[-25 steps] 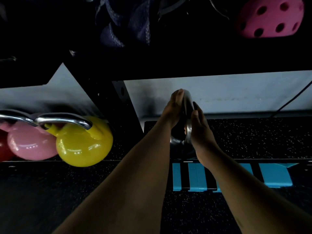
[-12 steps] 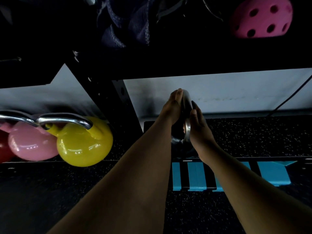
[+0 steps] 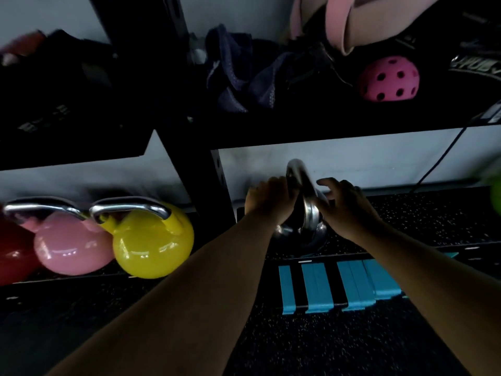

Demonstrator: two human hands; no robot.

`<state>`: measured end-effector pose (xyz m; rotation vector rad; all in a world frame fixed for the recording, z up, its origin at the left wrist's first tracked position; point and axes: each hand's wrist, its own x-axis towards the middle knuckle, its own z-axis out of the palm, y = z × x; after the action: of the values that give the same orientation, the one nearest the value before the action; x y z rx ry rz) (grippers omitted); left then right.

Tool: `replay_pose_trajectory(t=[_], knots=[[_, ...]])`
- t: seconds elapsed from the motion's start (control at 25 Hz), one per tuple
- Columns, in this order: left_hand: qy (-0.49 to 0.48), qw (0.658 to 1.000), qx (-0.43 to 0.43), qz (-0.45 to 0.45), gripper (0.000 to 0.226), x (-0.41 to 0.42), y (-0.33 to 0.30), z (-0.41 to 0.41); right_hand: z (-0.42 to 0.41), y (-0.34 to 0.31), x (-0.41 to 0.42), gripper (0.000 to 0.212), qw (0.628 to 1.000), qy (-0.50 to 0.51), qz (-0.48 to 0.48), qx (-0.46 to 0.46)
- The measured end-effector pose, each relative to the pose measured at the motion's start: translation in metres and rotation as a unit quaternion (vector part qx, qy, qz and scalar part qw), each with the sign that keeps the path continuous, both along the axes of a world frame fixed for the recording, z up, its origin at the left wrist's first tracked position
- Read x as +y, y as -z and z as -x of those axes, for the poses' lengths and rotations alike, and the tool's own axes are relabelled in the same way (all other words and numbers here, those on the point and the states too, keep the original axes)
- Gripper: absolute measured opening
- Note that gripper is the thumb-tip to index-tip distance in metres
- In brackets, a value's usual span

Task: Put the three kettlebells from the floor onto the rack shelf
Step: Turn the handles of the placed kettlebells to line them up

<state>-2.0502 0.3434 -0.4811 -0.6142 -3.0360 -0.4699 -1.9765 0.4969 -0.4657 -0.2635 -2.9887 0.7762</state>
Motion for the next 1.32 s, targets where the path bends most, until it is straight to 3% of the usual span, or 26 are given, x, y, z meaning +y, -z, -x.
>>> replay_pose_trajectory(t=[0.16,0.32,0.64,0.84,1.0,1.12,1.24,1.32], knots=[[0.107,0.988,0.047,0.105,0.036,-0.036,-0.013,-0.015,-0.012,-0.003,-0.025,0.038,0.997,-0.016,-0.058,0.041],[0.082,0.977,0.12,0.156,0.026,-0.092,-0.027,-0.036,-0.039,0.001,-0.062,0.033,0.997,-0.02,-0.059,0.045],[0.015,0.968,0.187,0.167,0.018,-0.246,-0.043,-0.029,-0.025,-0.008,-0.184,0.031,0.989,-0.126,-0.02,0.081],[-0.003,0.975,0.175,0.136,0.024,-0.335,-0.033,0.002,0.018,-0.009,-0.286,0.031,0.986,-0.148,-0.006,0.076],[-0.009,0.986,0.149,0.07,0.027,-0.386,-0.022,0.03,0.063,-0.003,-0.349,0.04,0.991,-0.117,-0.04,0.053],[-0.13,0.99,0.031,-0.053,0.041,-0.397,-0.003,0.041,0.086,0.009,-0.372,0.048,0.995,-0.082,-0.053,0.005],[-0.212,0.949,-0.135,-0.189,0.066,-0.379,0.028,0.027,0.094,0.024,-0.376,0.059,0.997,-0.066,-0.029,-0.026],[-0.223,0.926,-0.155,-0.263,0.071,-0.369,0.033,0.027,0.096,0.027,-0.377,0.065,0.998,-0.05,-0.039,-0.012]])
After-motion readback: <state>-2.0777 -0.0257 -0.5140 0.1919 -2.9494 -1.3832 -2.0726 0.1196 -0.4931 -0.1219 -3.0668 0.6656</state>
